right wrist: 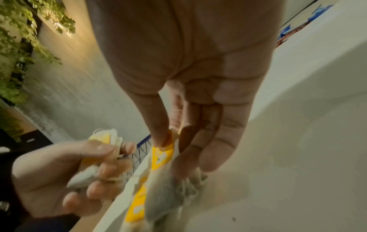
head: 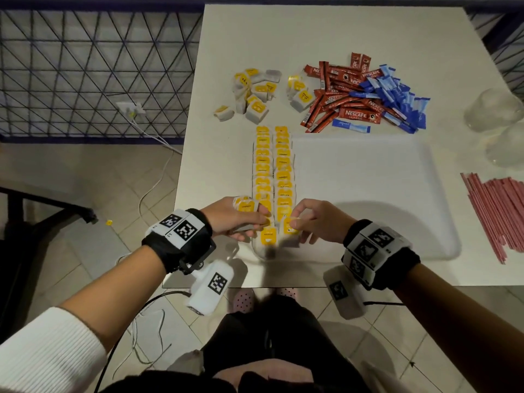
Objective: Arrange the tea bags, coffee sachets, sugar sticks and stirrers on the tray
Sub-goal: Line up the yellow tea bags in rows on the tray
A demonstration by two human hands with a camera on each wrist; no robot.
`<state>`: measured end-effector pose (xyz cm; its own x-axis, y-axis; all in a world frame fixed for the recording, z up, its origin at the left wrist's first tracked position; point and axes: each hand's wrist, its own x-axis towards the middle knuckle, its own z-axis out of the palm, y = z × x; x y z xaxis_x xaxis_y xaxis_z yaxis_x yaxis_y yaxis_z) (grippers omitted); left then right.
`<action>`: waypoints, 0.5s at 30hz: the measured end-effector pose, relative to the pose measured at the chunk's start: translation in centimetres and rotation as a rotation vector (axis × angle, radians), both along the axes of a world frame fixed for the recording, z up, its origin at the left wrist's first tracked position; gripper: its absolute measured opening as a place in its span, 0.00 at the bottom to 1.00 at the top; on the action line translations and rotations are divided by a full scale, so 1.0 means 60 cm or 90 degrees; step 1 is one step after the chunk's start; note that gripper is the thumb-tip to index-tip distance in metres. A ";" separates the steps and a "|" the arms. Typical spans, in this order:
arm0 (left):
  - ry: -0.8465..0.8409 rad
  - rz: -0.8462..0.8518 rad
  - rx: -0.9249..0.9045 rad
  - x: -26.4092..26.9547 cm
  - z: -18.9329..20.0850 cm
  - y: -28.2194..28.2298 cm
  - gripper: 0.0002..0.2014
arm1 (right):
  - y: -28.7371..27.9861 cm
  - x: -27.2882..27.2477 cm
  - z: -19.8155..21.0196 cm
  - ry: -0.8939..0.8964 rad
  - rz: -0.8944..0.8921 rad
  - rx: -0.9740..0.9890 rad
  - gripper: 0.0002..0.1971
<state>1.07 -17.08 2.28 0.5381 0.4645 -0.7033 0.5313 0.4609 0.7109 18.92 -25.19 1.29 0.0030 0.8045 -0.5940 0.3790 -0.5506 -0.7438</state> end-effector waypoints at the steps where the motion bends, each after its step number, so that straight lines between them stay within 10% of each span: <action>1: 0.003 -0.011 0.009 -0.002 0.000 -0.001 0.06 | 0.001 0.000 0.005 0.009 -0.009 0.004 0.10; 15: 0.081 -0.118 0.114 -0.032 0.011 0.006 0.21 | -0.018 0.001 0.009 -0.060 -0.021 -0.016 0.10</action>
<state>-0.85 -16.71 2.92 0.5380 0.4894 -0.6863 0.6855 0.2198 0.6941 18.99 -26.29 1.85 0.0865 0.7877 -0.6100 0.4277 -0.5824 -0.6913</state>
